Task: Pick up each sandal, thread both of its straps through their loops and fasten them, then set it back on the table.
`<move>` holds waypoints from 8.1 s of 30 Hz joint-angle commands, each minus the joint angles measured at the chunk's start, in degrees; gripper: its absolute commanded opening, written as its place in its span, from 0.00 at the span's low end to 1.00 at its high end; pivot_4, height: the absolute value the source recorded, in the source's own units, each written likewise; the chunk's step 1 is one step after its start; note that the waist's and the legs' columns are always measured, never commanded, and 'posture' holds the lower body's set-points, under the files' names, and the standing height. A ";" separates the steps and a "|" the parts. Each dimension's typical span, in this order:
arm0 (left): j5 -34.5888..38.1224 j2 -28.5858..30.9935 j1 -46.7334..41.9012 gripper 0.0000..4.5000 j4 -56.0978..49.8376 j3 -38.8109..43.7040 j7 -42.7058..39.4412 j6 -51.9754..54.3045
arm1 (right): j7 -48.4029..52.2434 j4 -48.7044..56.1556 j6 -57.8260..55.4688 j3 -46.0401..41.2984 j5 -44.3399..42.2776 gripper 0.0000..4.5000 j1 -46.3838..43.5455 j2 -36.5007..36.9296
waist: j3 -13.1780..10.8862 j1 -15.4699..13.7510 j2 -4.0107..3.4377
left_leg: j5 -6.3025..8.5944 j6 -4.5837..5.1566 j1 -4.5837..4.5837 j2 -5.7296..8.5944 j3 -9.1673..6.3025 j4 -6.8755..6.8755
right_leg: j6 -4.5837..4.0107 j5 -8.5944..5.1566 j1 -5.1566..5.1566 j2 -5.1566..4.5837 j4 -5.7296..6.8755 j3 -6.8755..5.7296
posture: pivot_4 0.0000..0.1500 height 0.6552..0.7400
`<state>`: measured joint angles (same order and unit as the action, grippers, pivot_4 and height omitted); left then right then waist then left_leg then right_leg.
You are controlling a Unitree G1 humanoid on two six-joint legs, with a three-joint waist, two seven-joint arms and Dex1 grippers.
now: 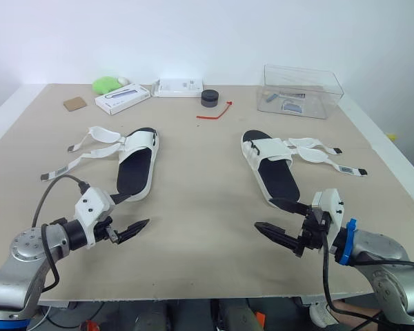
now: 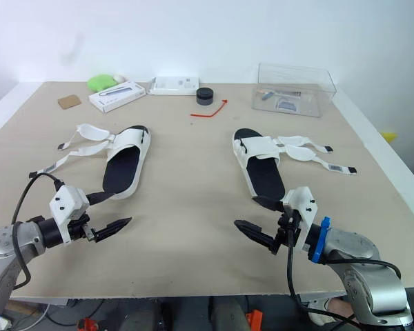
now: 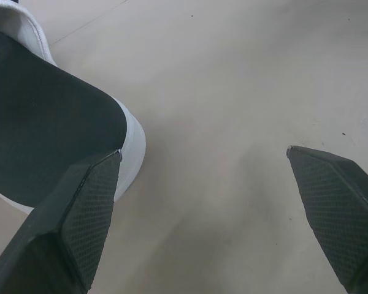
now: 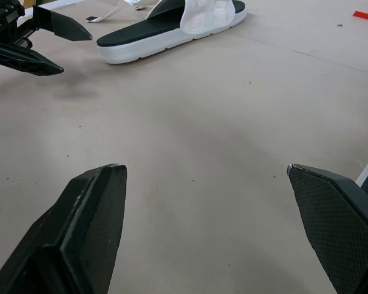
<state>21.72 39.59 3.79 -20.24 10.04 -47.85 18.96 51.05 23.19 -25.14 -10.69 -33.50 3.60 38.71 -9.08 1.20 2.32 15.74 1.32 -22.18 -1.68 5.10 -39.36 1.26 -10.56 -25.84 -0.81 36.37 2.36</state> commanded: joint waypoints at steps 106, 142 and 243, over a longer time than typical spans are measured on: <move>9.01 -1.66 -11.85 1.00 -9.62 -11.54 -4.37 6.37 | 35.95 -18.06 19.43 25.89 14.64 0.02 -26.16 5.14 | -0.08 0.11 -0.11 | 0.15 0.07 -0.04 0.00 0.00 -0.05 | 0.16 0.01 -0.04 0.11 0.02 0.09 | 1.00 1.00; 9.24 -1.32 -9.65 1.00 -11.11 -12.78 -11.39 -2.72 | 35.84 -25.27 22.13 26.03 16.21 0.02 -29.46 2.42 | -0.07 0.06 -0.10 | 0.05 -0.01 0.12 -0.07 0.07 -0.09 | -0.10 0.09 0.04 0.19 0.06 0.13 | 1.00 1.00; -10.49 -1.23 -19.14 0.00 9.30 -21.42 -15.58 -16.86 | 16.68 -54.33 -2.88 7.53 13.65 0.01 -63.83 -19.87 | -0.09 1.36 -0.15 | 0.14 0.10 -0.37 -0.02 0.05 -0.02 | -0.19 0.44 -0.40 0.11 0.09 0.15 | 1.00 1.00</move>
<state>11.27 37.85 -14.64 -11.24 -11.80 -63.02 2.95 66.81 -39.51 -31.85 -2.52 -18.09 -61.84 18.29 -9.17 2.56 2.17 15.89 1.41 -22.56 -1.70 5.16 -39.37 1.07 -10.13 -26.25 -0.71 36.48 2.51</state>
